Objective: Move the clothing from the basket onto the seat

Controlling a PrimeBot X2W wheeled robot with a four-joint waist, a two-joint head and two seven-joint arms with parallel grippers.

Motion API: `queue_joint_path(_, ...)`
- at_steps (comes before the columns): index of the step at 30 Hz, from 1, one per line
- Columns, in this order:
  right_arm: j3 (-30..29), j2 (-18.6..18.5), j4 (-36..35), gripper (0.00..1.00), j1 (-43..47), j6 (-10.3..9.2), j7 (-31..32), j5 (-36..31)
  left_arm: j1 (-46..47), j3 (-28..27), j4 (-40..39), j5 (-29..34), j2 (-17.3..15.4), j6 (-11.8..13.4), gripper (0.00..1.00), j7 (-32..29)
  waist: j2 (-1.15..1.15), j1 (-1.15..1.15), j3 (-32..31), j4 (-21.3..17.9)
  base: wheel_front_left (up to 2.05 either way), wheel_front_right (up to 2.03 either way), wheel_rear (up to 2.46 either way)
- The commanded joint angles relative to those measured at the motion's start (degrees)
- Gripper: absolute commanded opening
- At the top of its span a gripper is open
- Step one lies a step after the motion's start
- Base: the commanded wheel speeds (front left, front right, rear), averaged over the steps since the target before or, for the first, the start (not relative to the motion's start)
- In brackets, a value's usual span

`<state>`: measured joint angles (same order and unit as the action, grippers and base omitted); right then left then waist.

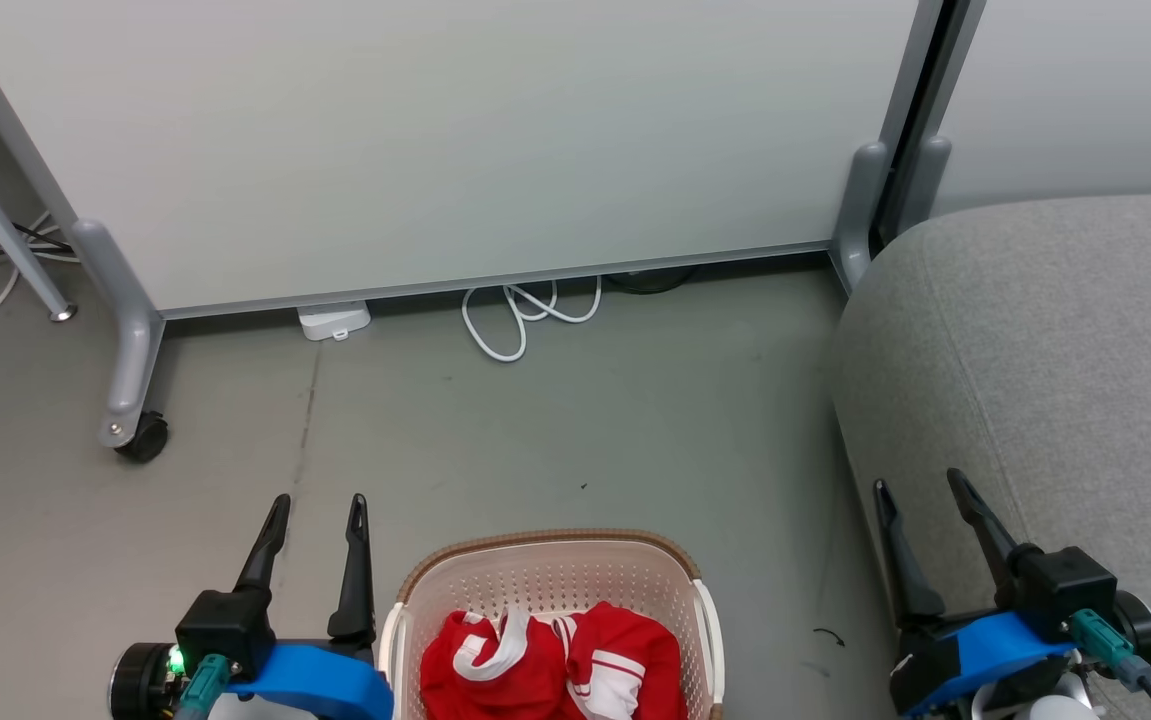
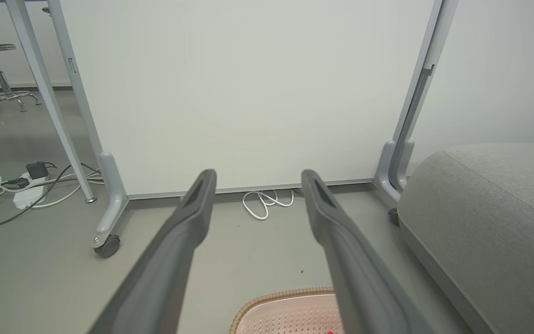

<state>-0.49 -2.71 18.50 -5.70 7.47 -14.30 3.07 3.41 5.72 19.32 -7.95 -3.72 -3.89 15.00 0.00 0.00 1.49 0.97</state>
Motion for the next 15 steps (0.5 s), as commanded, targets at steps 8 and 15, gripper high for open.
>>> queue_joint_path(8,1.9,-0.3,-0.8,1.0,-2.0,0.04,-0.4,0.7,1.0,-0.9,1.0,0.4,0.0,-0.1,1.0,0.2,0.0,0.0,3.0,-3.0,0.0,0.0,0.0)
queue_joint_path(15,3.4,-0.3,-1.9,1.0,-3.8,0.04,-0.5,0.8,3.2,-0.9,6.3,0.4,-0.2,-0.2,1.0,0.2,0.0,0.0,7.6,-6.8,0.0,0.0,0.0)
